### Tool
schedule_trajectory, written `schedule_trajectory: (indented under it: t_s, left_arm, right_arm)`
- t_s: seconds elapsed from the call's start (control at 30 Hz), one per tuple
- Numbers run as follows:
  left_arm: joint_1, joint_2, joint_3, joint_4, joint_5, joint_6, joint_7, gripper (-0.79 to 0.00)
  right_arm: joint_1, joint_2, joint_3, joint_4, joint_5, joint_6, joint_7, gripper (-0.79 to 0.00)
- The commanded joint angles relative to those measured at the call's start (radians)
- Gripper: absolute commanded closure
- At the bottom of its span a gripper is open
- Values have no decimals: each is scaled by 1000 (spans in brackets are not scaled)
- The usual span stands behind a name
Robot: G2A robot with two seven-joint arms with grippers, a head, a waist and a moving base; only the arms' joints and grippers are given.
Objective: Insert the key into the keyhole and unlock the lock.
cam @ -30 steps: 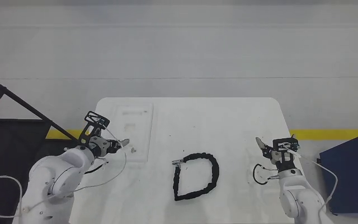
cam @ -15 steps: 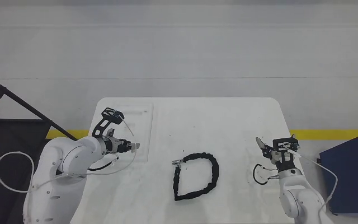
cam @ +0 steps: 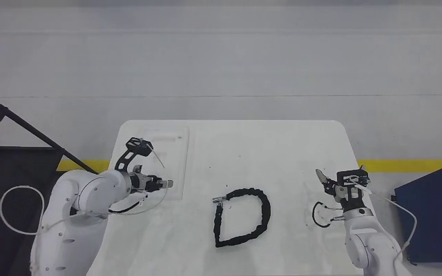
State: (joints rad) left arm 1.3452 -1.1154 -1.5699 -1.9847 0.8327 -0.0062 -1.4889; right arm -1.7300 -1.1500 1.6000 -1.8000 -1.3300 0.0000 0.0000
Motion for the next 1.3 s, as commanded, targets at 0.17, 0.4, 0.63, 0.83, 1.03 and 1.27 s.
schedule_trajectory:
  t_s: [0.17,0.4,0.63,0.83,1.03,1.27]
  left_arm:
    - [-74,23,103,62,-48,108,-47,-785]
    - [-120,53,163,110,-47,154,-47,-360]
    - [-155,77,217,157,-44,160,-47,-323]
    - [-176,91,256,193,-34,165,-47,-363]
    - [-195,99,280,219,-37,167,-47,-342]
    - [-212,103,304,235,-23,160,-40,-329]
  right_arm:
    - [0,0,0,0,0,0,0,-785]
    - [0,0,0,0,0,0,0,-785]
    - [0,0,0,0,0,0,0,-785]
    - [0,0,0,0,0,0,0,-785]
    - [0,0,0,0,0,0,0,-785]
    - [0,0,0,0,0,0,0,-785]
